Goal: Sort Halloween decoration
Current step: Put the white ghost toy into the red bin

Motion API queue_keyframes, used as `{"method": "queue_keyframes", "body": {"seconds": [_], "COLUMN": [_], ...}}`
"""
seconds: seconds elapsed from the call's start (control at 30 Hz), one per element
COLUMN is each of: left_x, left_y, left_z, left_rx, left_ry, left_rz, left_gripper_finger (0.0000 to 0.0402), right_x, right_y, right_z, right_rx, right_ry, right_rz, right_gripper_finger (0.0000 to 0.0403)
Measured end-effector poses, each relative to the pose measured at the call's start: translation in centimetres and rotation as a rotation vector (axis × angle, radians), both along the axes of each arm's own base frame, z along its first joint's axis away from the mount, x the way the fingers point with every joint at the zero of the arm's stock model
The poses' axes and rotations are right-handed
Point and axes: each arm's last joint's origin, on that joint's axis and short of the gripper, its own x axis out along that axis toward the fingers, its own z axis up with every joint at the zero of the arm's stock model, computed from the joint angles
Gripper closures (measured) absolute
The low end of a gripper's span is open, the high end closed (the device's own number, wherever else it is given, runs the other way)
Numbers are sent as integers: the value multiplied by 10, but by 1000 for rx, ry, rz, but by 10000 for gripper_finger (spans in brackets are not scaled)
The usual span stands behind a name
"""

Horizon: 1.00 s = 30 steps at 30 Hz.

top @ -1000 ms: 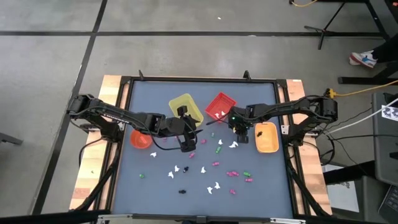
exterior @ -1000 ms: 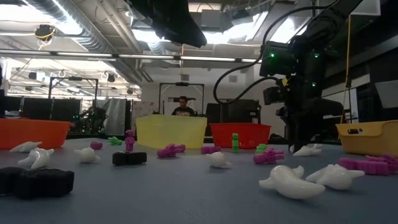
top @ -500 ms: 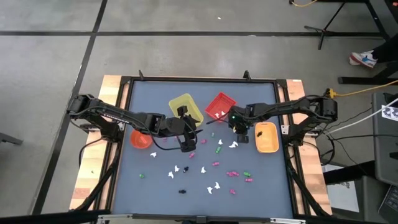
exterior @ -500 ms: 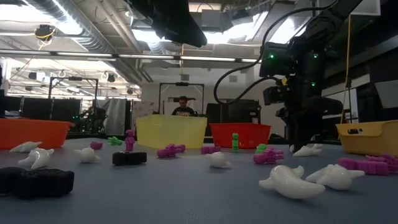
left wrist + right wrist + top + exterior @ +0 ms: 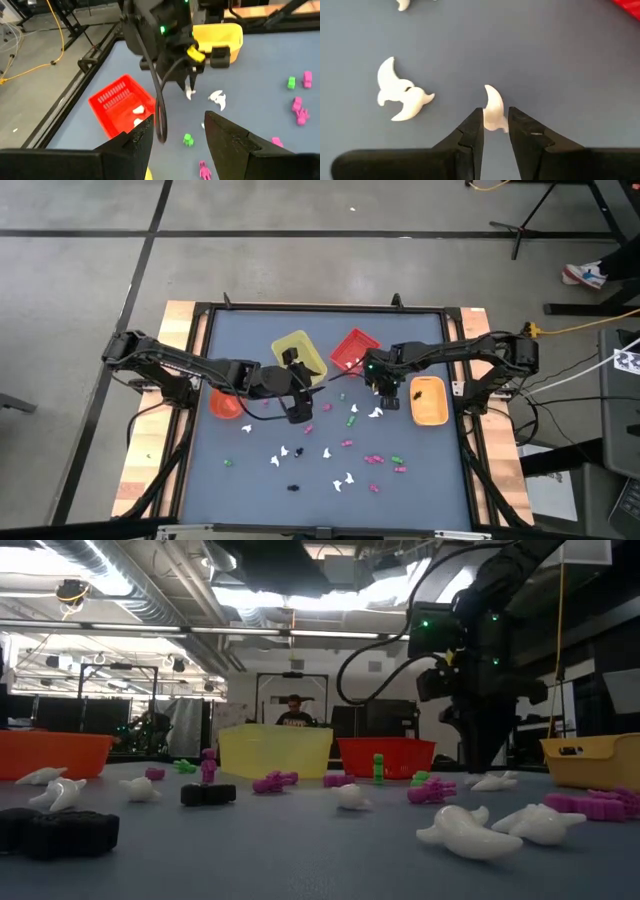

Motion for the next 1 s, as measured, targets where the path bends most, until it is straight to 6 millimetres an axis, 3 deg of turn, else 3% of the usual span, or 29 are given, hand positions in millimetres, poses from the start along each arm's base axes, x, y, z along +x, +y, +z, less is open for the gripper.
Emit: {"method": "queue_keyframes", "body": {"seconds": [0.7, 1.0], "left_x": [-5, -5], "left_y": [-11, -11], "left_z": [6, 5], "left_rx": [3, 3], "left_ry": [-22, -21], "left_rz": [-22, -22], "left_gripper_finger": [241, 241], "right_x": [1, 2], "right_y": [-1, -1], "right_z": [2, 2], "right_rx": [-7, 0], "right_ry": [-4, -1], "right_rz": [-5, -10], "right_gripper_finger": [312, 216]}}
